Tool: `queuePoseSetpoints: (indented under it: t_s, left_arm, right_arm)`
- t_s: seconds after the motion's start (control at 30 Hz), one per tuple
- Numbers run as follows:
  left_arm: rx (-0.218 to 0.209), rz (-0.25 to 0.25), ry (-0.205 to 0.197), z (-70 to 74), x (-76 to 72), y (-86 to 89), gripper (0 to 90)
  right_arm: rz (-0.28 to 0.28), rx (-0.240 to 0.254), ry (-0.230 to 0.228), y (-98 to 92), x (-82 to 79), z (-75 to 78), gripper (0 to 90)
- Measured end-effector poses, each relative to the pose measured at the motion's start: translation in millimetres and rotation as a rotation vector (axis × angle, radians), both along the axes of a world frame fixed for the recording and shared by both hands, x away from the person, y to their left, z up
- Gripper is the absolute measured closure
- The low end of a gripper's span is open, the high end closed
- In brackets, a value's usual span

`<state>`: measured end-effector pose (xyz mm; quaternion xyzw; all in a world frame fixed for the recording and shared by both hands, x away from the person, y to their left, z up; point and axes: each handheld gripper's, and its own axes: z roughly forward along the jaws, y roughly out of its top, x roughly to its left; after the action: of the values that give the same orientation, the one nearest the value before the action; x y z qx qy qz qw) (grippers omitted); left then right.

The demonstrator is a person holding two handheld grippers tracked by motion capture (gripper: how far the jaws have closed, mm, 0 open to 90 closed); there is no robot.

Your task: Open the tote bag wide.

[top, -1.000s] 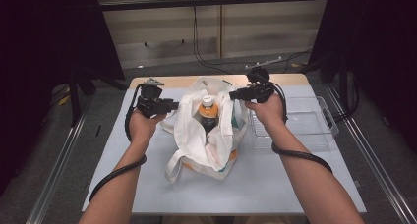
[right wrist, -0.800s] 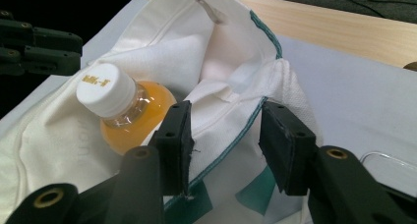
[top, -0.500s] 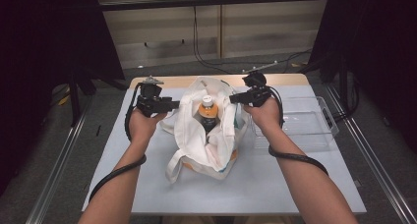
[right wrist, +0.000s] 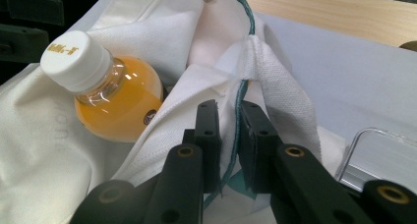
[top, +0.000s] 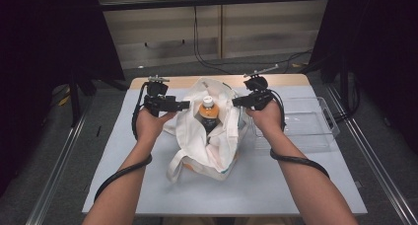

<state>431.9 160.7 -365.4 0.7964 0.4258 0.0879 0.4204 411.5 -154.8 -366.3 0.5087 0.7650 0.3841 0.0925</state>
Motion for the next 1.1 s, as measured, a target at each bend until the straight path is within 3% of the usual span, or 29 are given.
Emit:
queuePoseSetpoints:
  t_s: [0.13, 0.23, 0.33, 0.37, 0.43, 0.47, 0.7, 0.77, 0.9, 0.93, 1.1]
  left_arm:
    - [-0.014, -0.008, 0.013, 1.7, -0.2, -4.2, 28.9]
    - [0.026, -0.02, 0.025, 1.4, 0.4, -7.7, 29.2]
    - [0.028, -0.014, 0.047, -0.8, 0.8, -10.3, 33.3]
    - [0.015, -0.006, 0.064, -1.7, 0.7, -11.5, 36.8]
    - [0.031, -0.002, 0.074, -2.5, 0.9, -12.2, 42.4]
    - [0.042, -0.01, 0.077, -3.0, 0.9, -12.6, 50.3]
    - [0.076, -0.017, 0.082, -8.6, 3.8, -16.8, 64.3]
    - [0.089, -0.021, 0.085, -11.4, 5.8, -19.9, 71.9]
    - [0.088, -0.017, 0.084, -15.1, 7.3, -24.4, 81.1]
    - [0.121, -0.027, 0.082, -16.4, 8.5, -25.8, 87.2]
    - [0.126, -0.016, 0.095, -22.6, 12.0, -25.7, 88.1]
  right_arm:
    - [0.003, -0.001, -0.001, 0.1, -0.2, -0.5, 79.9]
    - [0.001, 0.002, -0.003, -0.5, -0.5, -1.8, 80.4]
    - [-0.005, -0.004, 0.001, -1.8, -1.3, -4.7, 81.7]
    - [-0.004, -0.007, 0.002, -2.0, -1.5, -5.8, 82.8]
    - [-0.005, -0.017, 0.007, -3.1, -1.8, -8.7, 83.4]
    - [-0.01, -0.02, 0.015, -4.2, -1.7, -11.3, 84.0]
    - [-0.034, -0.022, 0.033, -8.1, -0.4, -19.0, 85.5]
    - [-0.041, -0.022, 0.042, -9.5, 1.1, -21.9, 85.8]
    - [-0.047, -0.024, 0.049, -11.6, 2.6, -25.0, 85.9]
    - [-0.053, -0.021, 0.055, -12.8, 3.3, -28.2, 86.1]
    - [-0.062, -0.029, 0.066, -13.9, 3.8, -31.0, 86.2]
